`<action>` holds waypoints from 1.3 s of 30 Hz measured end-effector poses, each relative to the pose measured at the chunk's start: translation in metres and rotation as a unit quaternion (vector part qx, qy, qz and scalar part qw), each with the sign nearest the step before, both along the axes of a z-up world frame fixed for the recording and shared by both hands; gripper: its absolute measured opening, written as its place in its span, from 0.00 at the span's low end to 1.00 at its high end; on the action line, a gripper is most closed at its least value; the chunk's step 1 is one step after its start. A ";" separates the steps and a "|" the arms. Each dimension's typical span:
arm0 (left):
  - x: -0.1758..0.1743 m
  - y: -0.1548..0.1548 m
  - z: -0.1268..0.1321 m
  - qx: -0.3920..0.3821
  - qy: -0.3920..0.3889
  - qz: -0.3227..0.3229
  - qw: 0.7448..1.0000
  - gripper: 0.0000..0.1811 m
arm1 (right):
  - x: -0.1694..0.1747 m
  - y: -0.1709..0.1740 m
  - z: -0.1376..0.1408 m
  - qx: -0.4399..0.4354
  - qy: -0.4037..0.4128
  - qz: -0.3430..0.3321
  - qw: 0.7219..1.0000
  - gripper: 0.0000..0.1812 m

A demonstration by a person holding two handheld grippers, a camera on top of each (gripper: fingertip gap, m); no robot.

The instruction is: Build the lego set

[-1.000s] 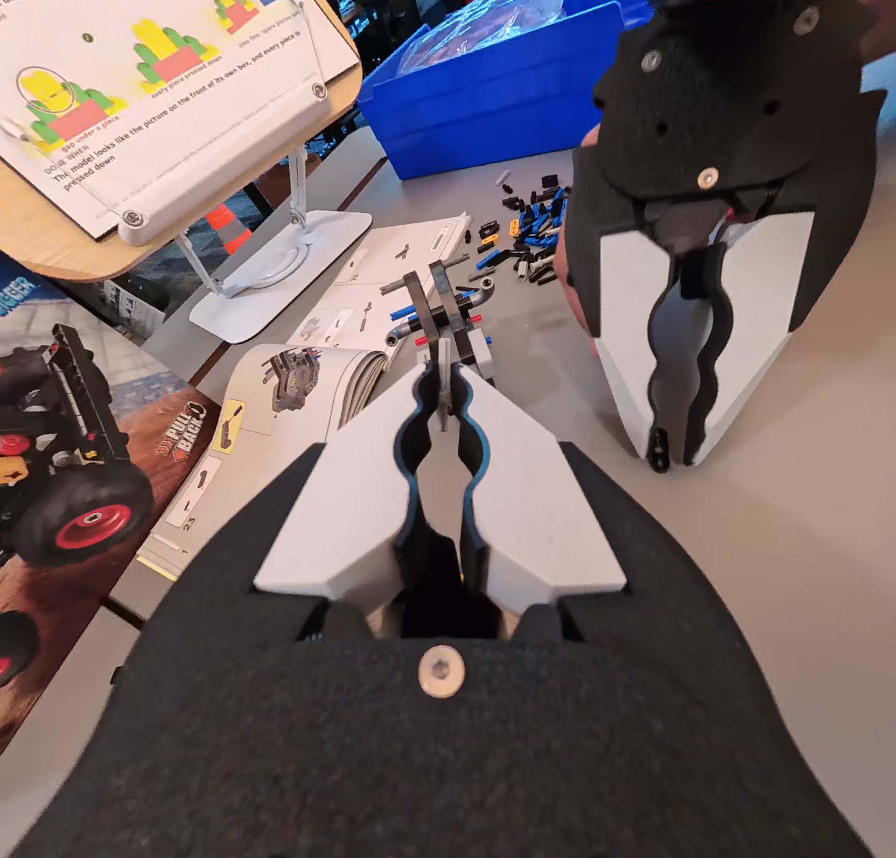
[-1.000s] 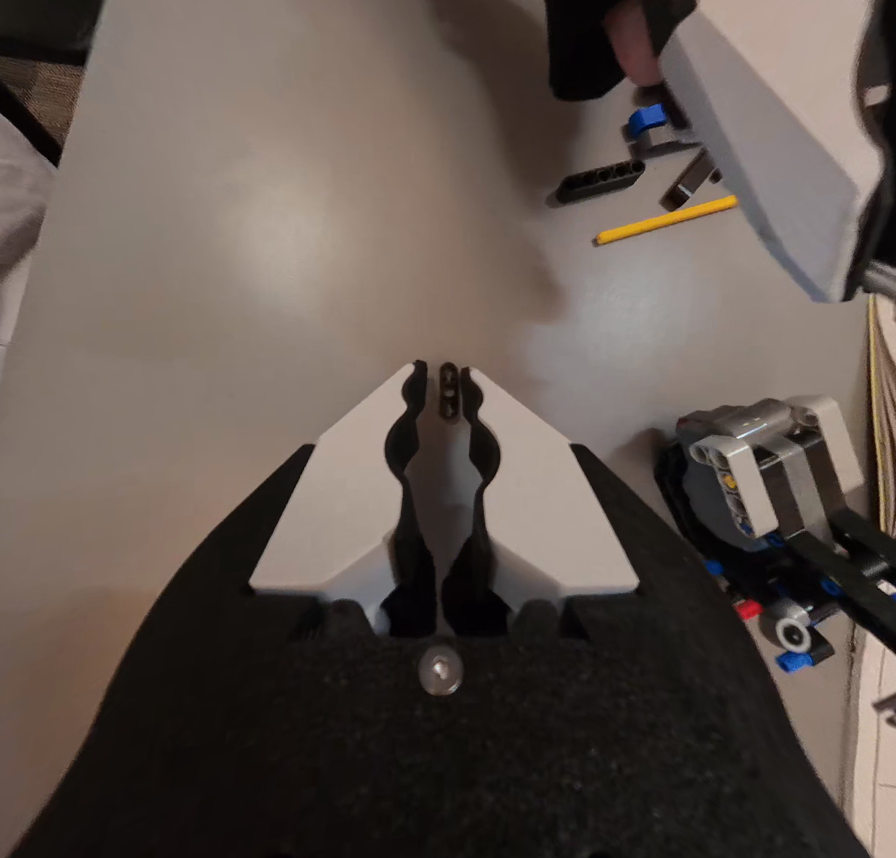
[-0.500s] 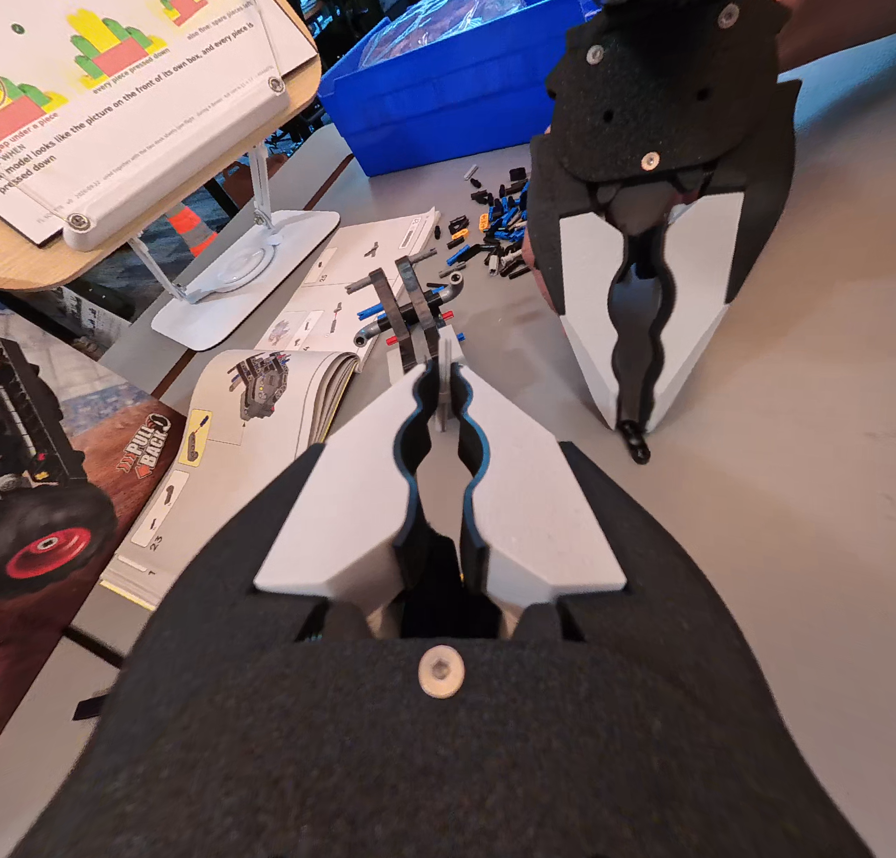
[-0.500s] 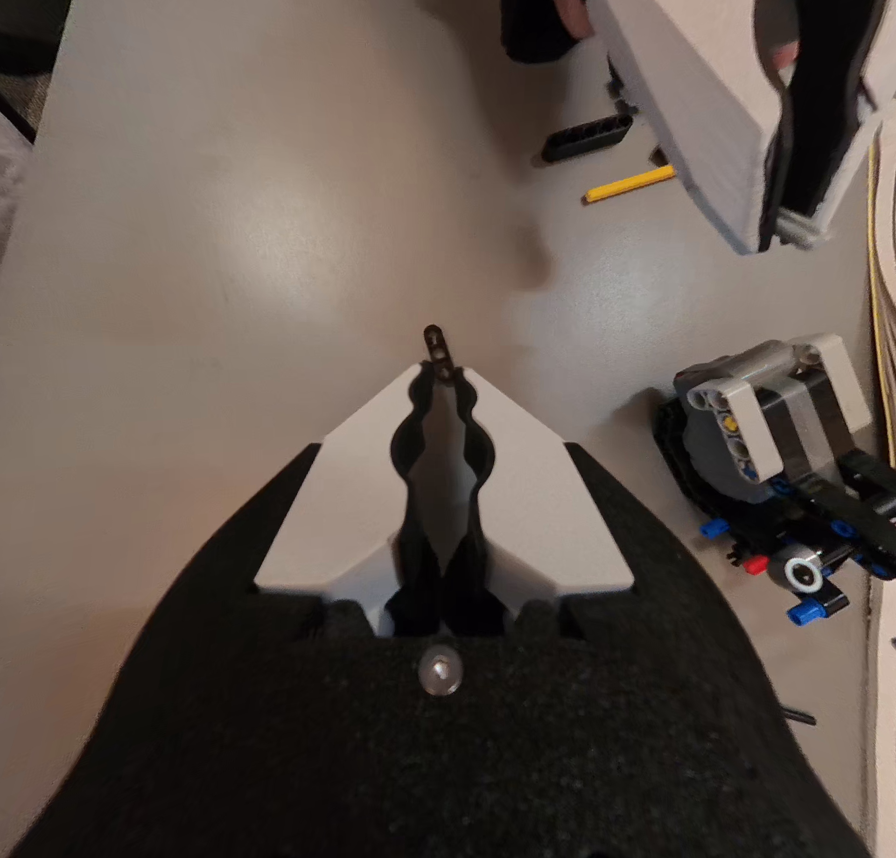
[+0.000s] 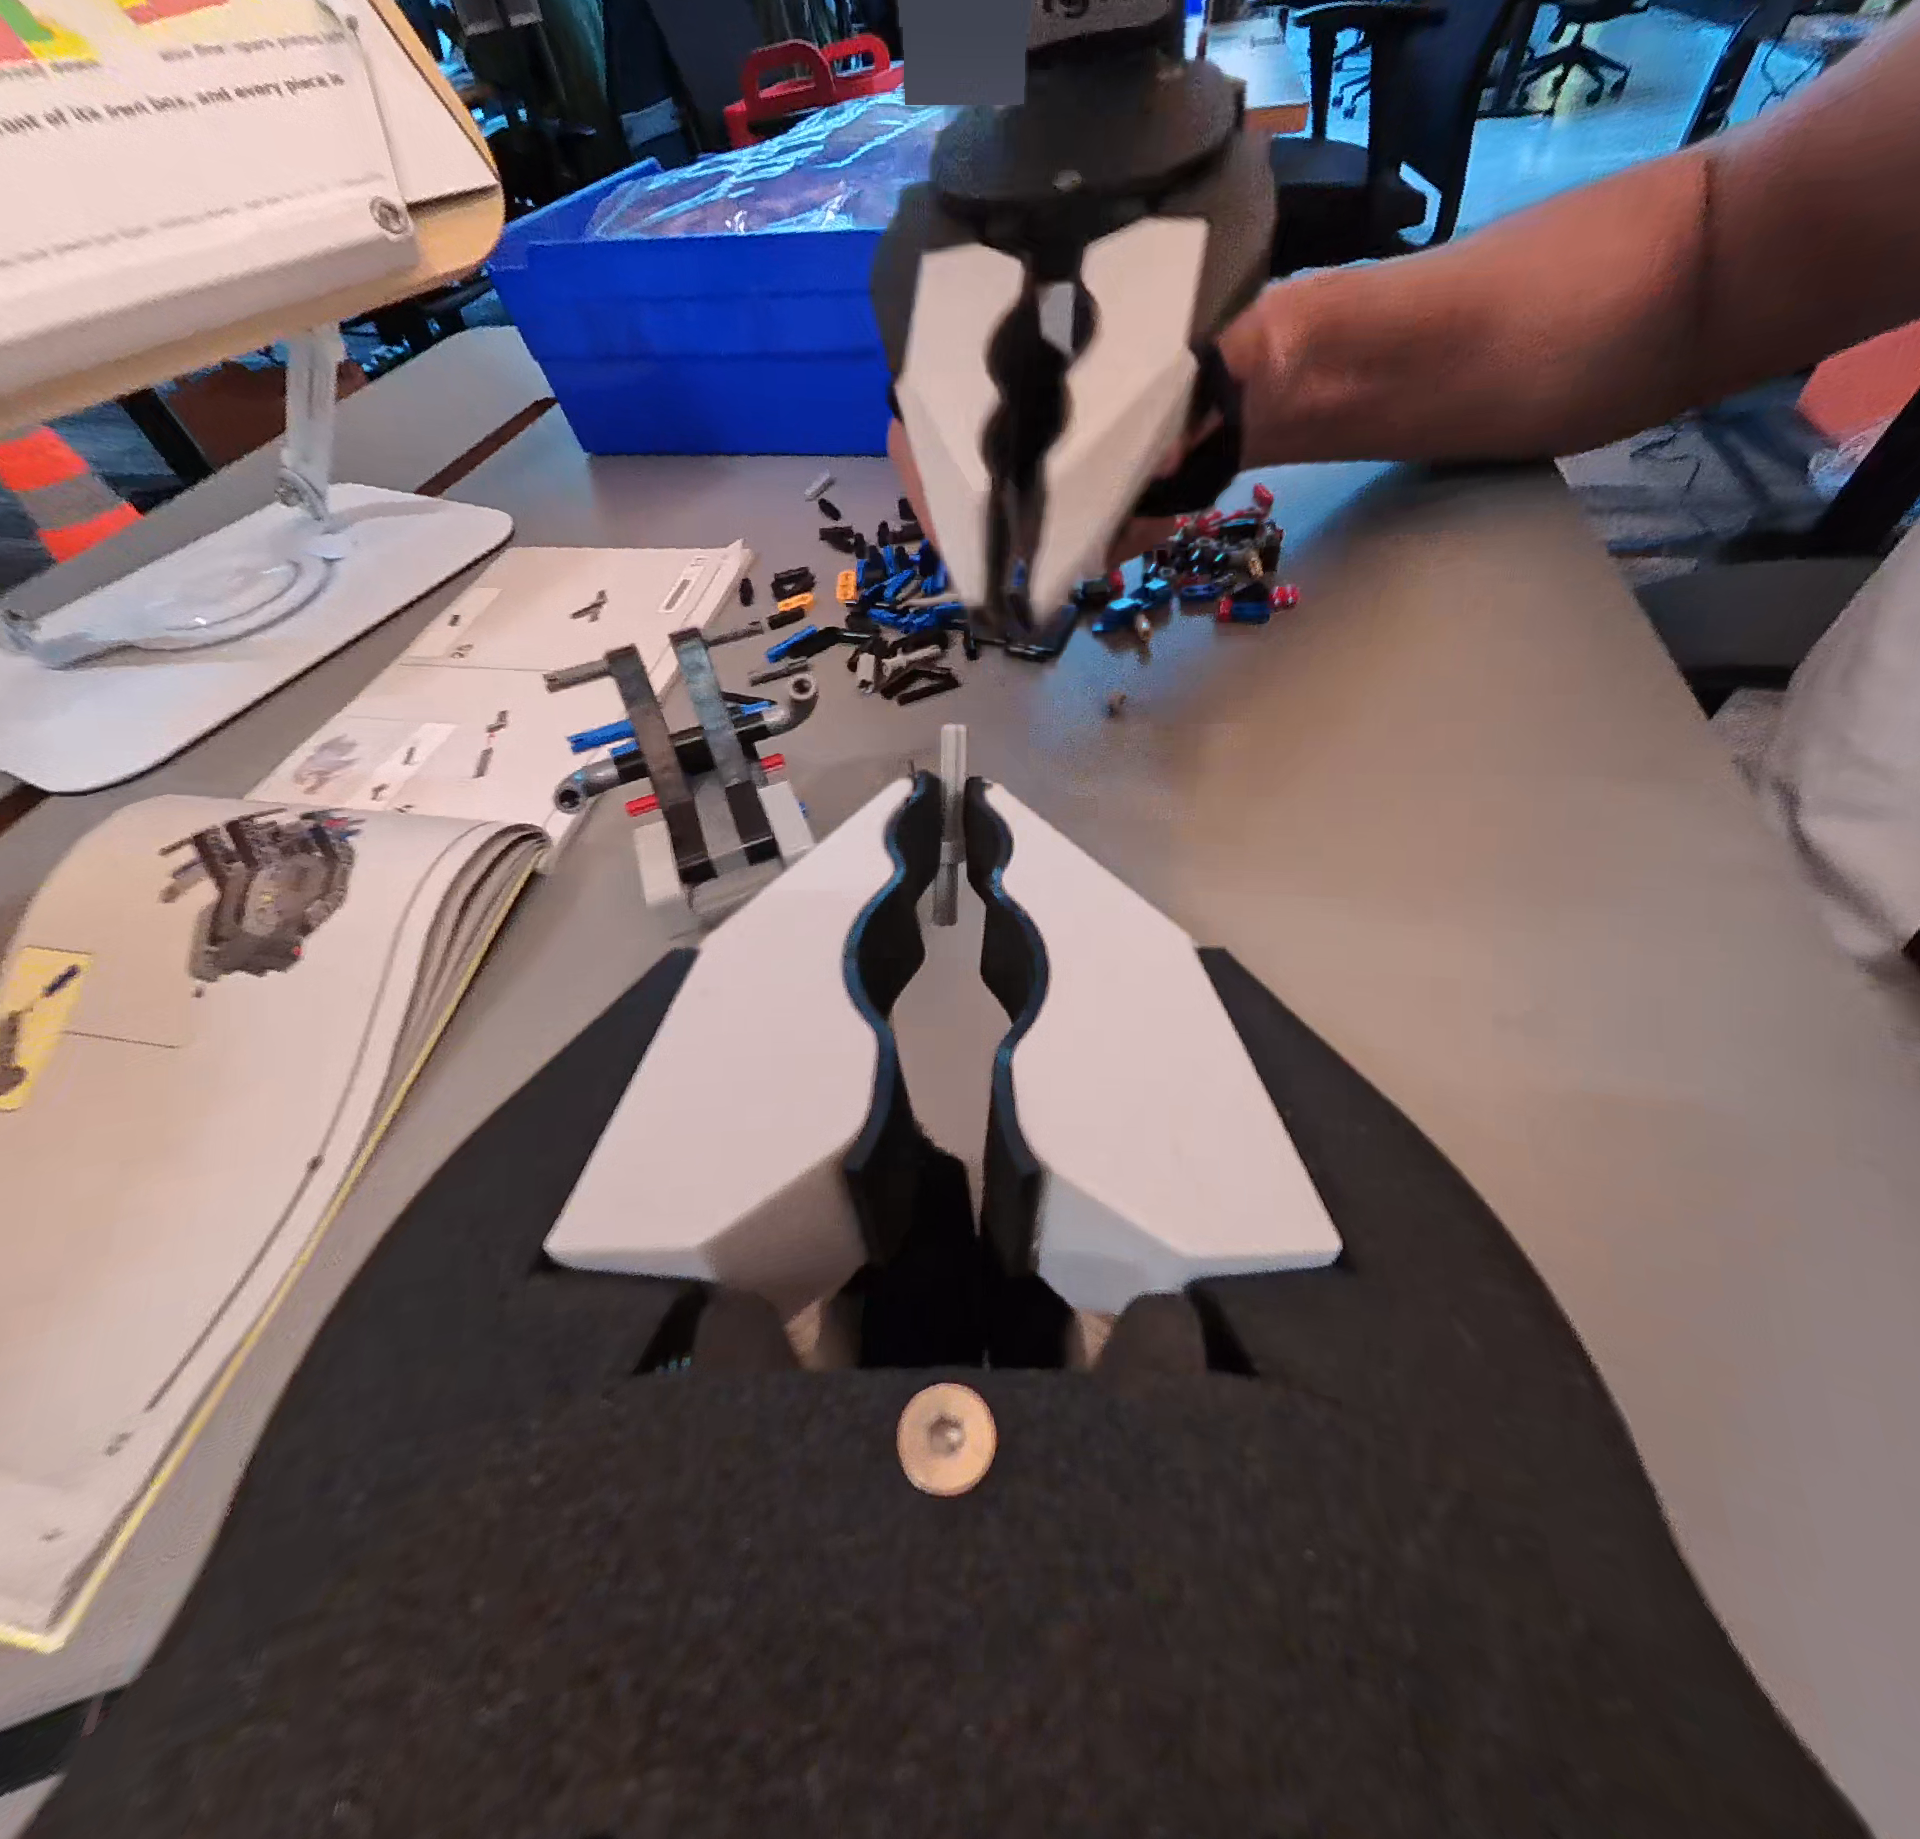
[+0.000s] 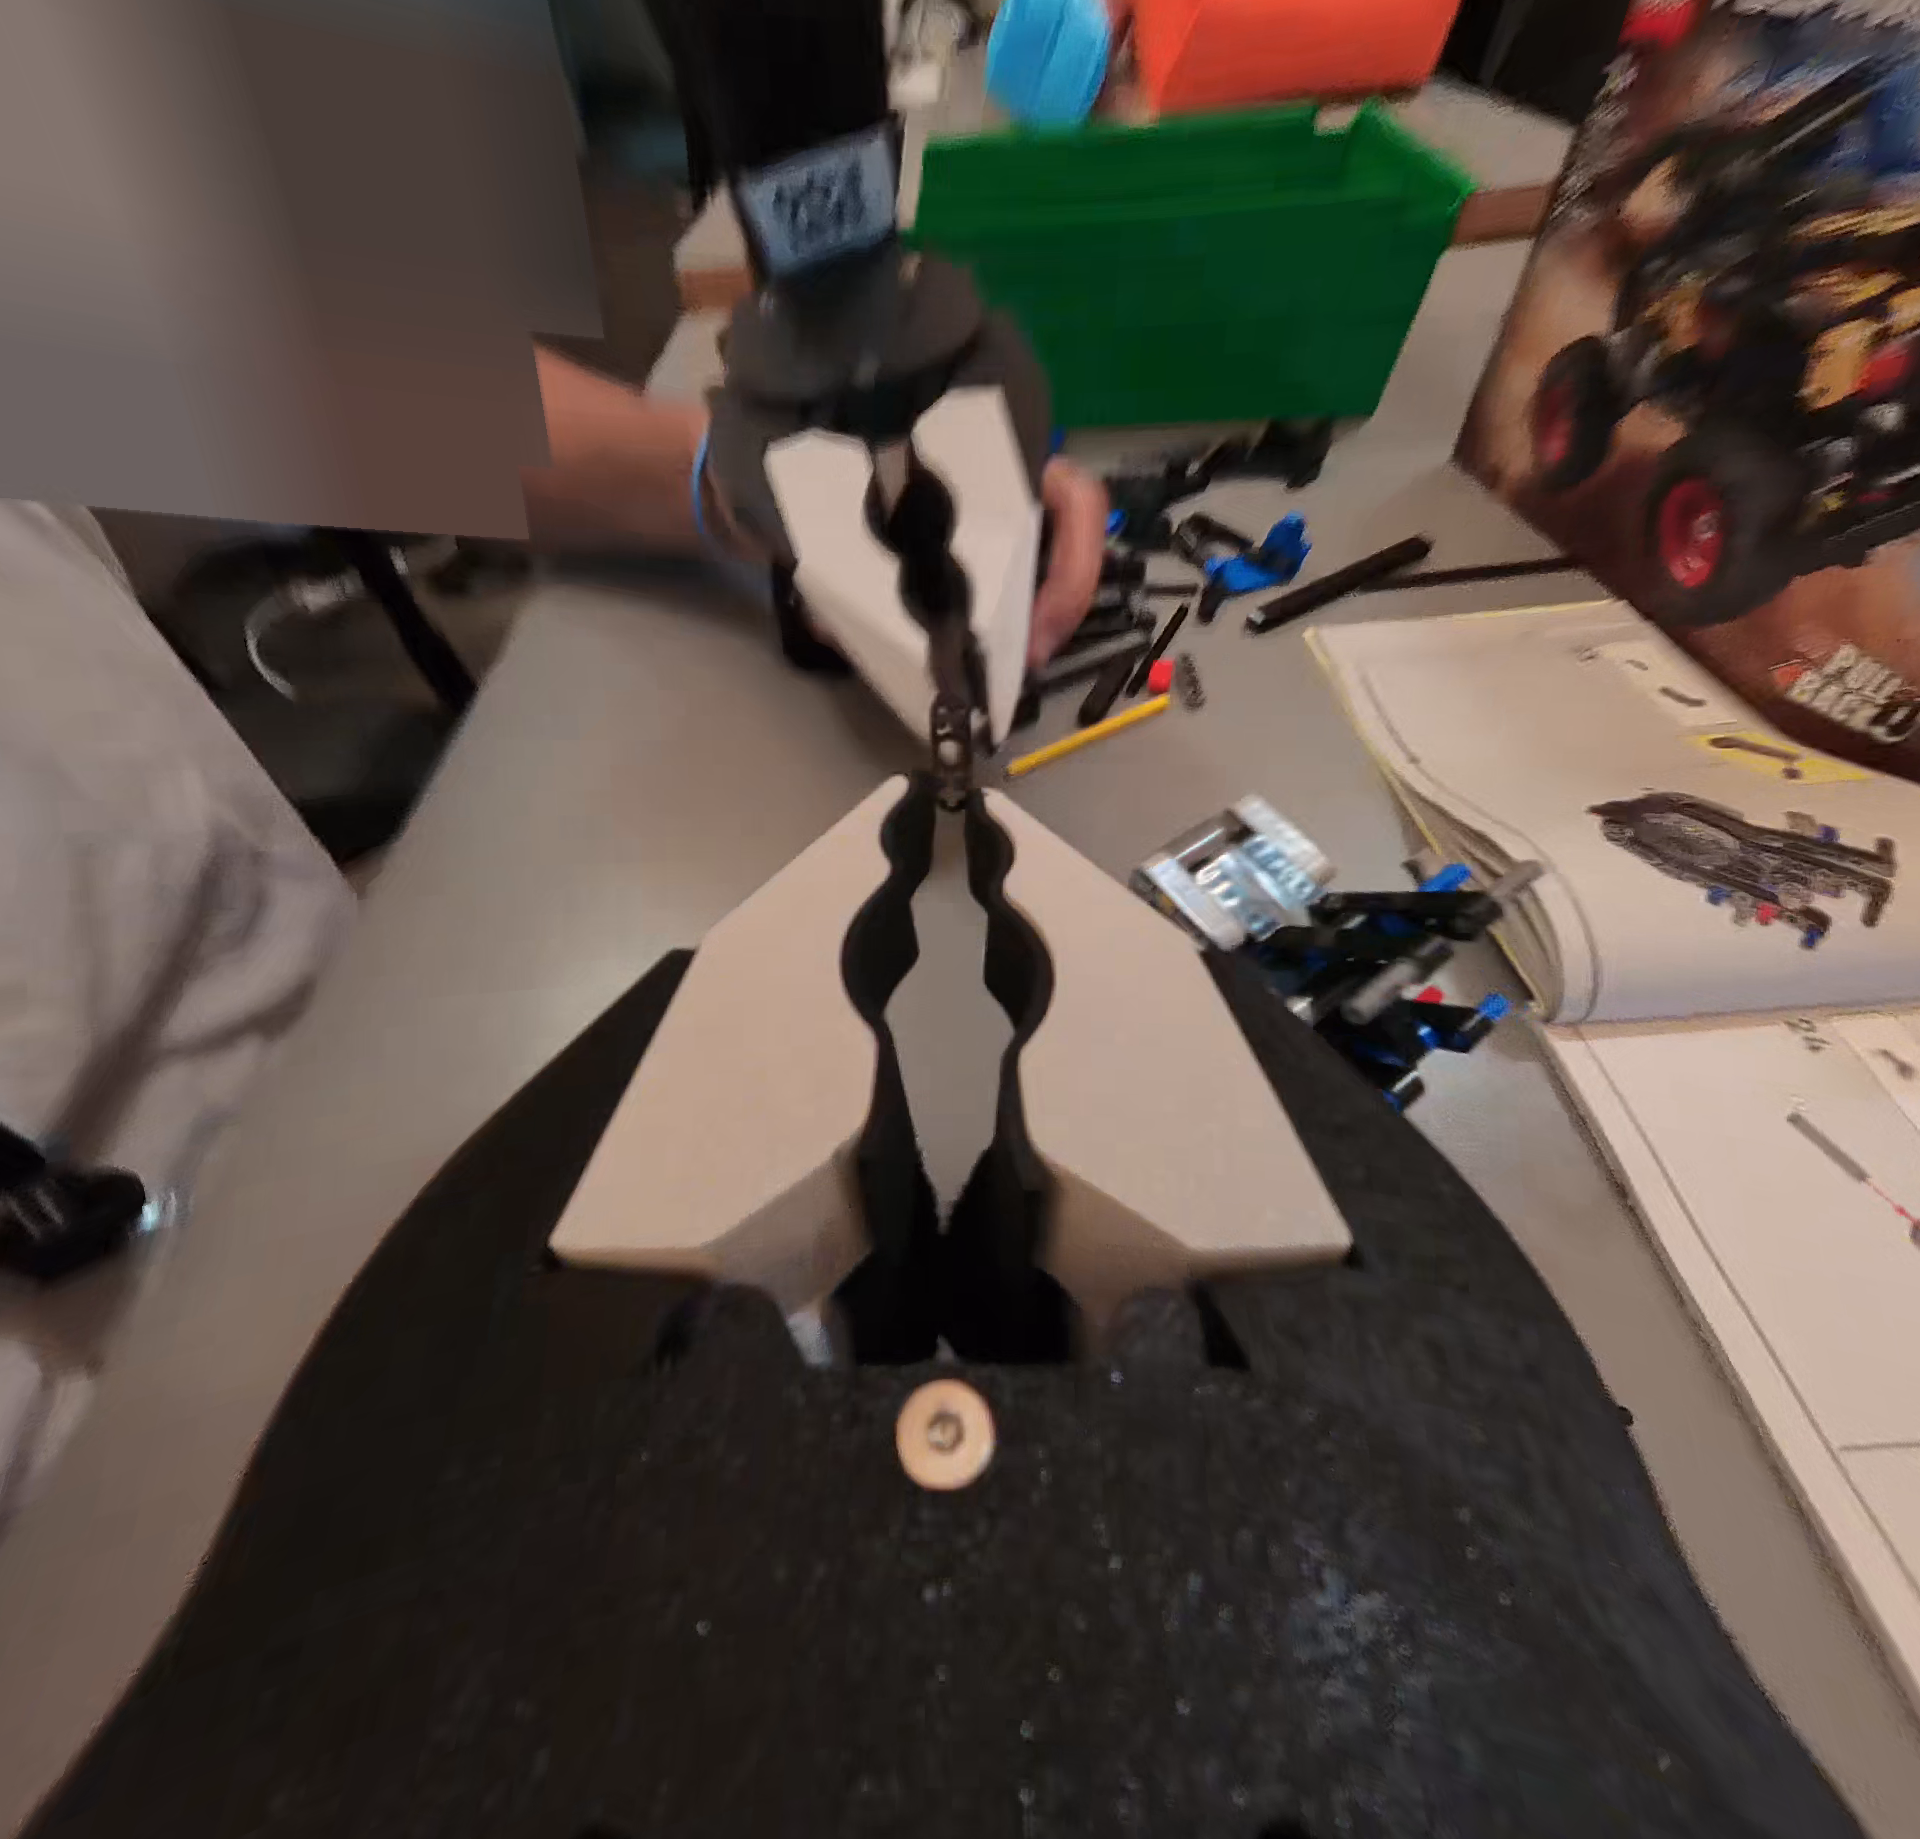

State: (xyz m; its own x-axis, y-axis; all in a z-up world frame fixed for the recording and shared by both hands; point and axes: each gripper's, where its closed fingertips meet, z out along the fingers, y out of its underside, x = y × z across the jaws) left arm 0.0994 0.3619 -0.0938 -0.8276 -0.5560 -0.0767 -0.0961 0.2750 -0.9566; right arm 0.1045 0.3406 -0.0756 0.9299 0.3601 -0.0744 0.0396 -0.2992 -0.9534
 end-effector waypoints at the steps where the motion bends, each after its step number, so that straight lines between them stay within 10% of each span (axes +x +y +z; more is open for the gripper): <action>1: 0.000 -0.003 0.000 -0.007 0.009 0.003 1.000 0.01 | 0.004 0.000 0.005 0.012 0.019 -0.003 1.000 0.03; 19: -0.007 -0.006 0.013 -0.149 0.166 -0.035 0.974 0.01 | 0.005 0.019 0.016 0.007 0.230 0.033 0.973 0.03; 35: -0.001 0.004 0.012 -0.138 0.169 -0.035 0.975 0.01 | 0.001 0.028 0.004 -0.051 0.163 0.035 0.985 0.03; 39: 0.008 0.031 0.033 -0.162 0.134 -0.033 0.977 0.01 | 0.016 0.052 0.037 -0.063 0.150 0.058 0.985 0.03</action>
